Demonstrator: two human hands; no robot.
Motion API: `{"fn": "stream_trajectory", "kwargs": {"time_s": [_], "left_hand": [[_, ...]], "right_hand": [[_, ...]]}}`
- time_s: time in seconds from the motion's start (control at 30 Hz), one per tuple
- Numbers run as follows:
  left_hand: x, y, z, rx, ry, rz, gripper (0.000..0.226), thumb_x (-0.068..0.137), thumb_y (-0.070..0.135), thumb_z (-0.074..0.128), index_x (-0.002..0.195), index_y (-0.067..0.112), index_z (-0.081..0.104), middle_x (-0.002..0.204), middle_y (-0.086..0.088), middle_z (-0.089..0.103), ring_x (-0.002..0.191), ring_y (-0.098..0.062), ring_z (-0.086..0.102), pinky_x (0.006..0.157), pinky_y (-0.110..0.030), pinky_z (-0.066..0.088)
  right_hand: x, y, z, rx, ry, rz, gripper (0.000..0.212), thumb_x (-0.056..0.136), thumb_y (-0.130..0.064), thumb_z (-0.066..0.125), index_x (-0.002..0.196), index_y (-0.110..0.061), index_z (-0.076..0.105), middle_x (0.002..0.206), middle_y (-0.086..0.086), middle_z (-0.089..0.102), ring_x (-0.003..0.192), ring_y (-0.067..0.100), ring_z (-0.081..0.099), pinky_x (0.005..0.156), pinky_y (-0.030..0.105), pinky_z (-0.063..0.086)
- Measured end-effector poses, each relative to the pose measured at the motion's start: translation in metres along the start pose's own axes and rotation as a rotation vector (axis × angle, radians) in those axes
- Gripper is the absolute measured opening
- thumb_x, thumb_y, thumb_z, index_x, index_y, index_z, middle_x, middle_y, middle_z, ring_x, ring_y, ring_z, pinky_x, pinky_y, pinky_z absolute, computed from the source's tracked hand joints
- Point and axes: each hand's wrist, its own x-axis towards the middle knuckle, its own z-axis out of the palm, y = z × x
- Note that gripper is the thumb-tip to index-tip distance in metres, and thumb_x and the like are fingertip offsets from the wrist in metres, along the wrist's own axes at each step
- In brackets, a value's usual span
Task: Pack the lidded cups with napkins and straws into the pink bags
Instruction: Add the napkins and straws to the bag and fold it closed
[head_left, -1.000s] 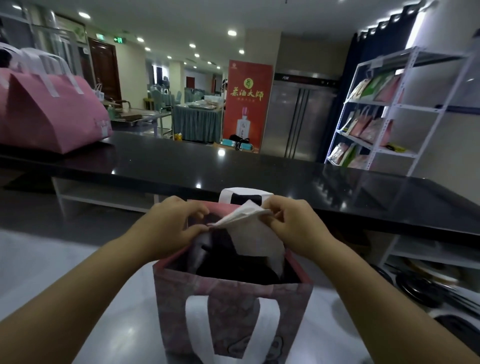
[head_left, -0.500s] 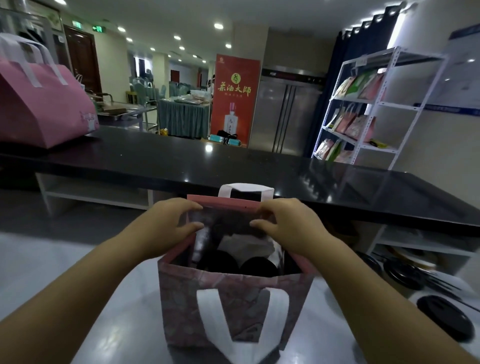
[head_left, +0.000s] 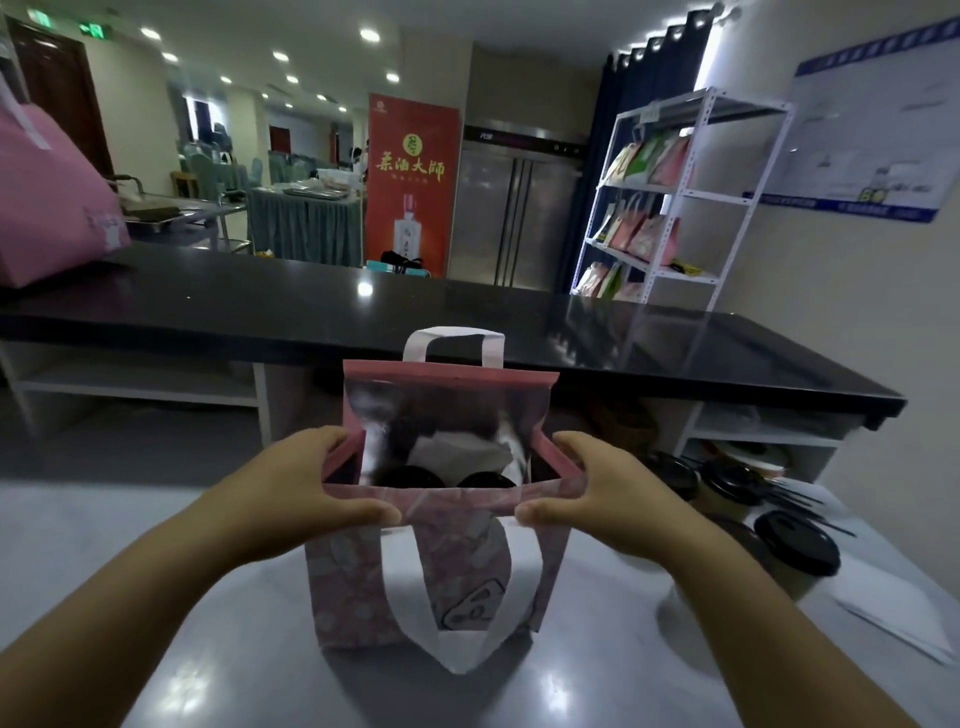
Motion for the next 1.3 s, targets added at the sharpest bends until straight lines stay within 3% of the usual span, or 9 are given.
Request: {"fn": "stream_trajectory", "kwargs": {"time_s": [0.3,0.5,0.6,0.77,0.93,1.03,1.13,1.2,1.3], "left_hand": [[0.012,0.009,0.001,-0.108,-0.016,0.059,0.041,0.071,0.03,0.076,0.099,0.042,0.048,0.092,0.028,0.049,0.084,0.006,0.05,0.067,-0.012,0.044],[0.026,0.006,0.009,0.035,0.06,0.112,0.031,0.082,0.014,0.064,0.109,0.029,0.061,0.097,0.017,0.058,0.086,0.005,0.053,0.073,-0.013,0.044],[0.029,0.009,0.016,0.158,0.137,0.16,0.027,0.085,0.013,0.058,0.109,0.026,0.063,0.104,0.008,0.061,0.092,-0.005,0.054,0.079,-0.019,0.045],[0.03,0.012,0.019,0.504,0.318,0.216,0.021,0.079,0.03,0.065,0.099,0.035,0.062,0.13,-0.002,0.029,0.119,-0.028,0.018,0.103,-0.044,0.025],[0.043,0.007,0.004,0.658,0.152,0.298,0.027,0.079,0.041,0.061,0.105,0.048,0.055,0.154,0.01,-0.006,0.136,-0.025,-0.028,0.107,-0.047,-0.017],[0.053,0.008,-0.003,0.699,0.051,0.313,0.03,0.082,0.04,0.058,0.111,0.047,0.052,0.148,0.014,0.021,0.142,-0.018,-0.008,0.107,-0.047,-0.02],[0.057,0.007,-0.006,0.673,0.061,0.357,0.029,0.081,0.042,0.061,0.109,0.045,0.055,0.128,0.013,0.042,0.125,-0.011,0.032,0.113,-0.038,0.005],[0.057,0.004,-0.006,0.641,0.094,0.404,0.031,0.08,0.043,0.063,0.11,0.044,0.056,0.116,0.015,0.049,0.103,-0.006,0.042,0.097,-0.023,0.034],[0.056,-0.001,-0.005,0.545,0.134,0.44,0.036,0.077,0.039,0.068,0.111,0.041,0.057,0.107,0.016,0.055,0.087,-0.002,0.049,0.07,-0.01,0.037]], "right_hand": [[0.023,-0.004,0.004,0.004,0.006,-0.006,0.026,0.079,-0.035,0.072,0.102,-0.023,0.066,0.098,-0.005,0.065,0.086,0.014,0.061,0.072,0.035,0.058],[0.036,-0.002,0.012,-0.014,0.035,-0.044,0.015,0.086,-0.021,0.063,0.098,-0.026,0.07,0.092,-0.012,0.064,0.08,0.005,0.059,0.062,0.019,0.049],[0.038,-0.002,0.017,-0.12,0.092,-0.083,0.018,0.086,-0.016,0.059,0.099,-0.024,0.069,0.095,-0.006,0.061,0.085,0.012,0.057,0.069,0.029,0.053],[0.038,0.003,0.019,-0.545,0.278,-0.244,0.019,0.085,-0.03,0.061,0.105,-0.032,0.061,0.131,-0.002,0.019,0.115,0.025,0.013,0.099,0.04,0.018],[0.046,0.01,0.01,-0.581,0.143,-0.251,0.029,0.085,-0.027,0.061,0.111,-0.037,0.057,0.156,-0.004,-0.006,0.137,0.029,-0.025,0.104,0.05,-0.004],[0.051,0.009,0.007,-0.509,0.092,-0.224,0.028,0.087,-0.033,0.059,0.114,-0.04,0.054,0.148,-0.006,0.026,0.142,0.025,-0.006,0.105,0.048,-0.005],[0.054,0.008,0.006,-0.504,0.115,-0.215,0.033,0.088,-0.037,0.058,0.12,-0.042,0.051,0.123,-0.013,0.043,0.126,0.016,0.029,0.104,0.046,0.001],[0.053,0.008,0.006,-0.499,0.148,-0.231,0.036,0.09,-0.033,0.056,0.122,-0.046,0.048,0.114,-0.015,0.047,0.113,0.012,0.039,0.099,0.042,0.007],[0.052,0.011,0.007,-0.467,0.217,-0.286,0.027,0.091,-0.027,0.054,0.114,-0.041,0.053,0.108,-0.015,0.054,0.103,0.012,0.048,0.093,0.038,0.02]]}}
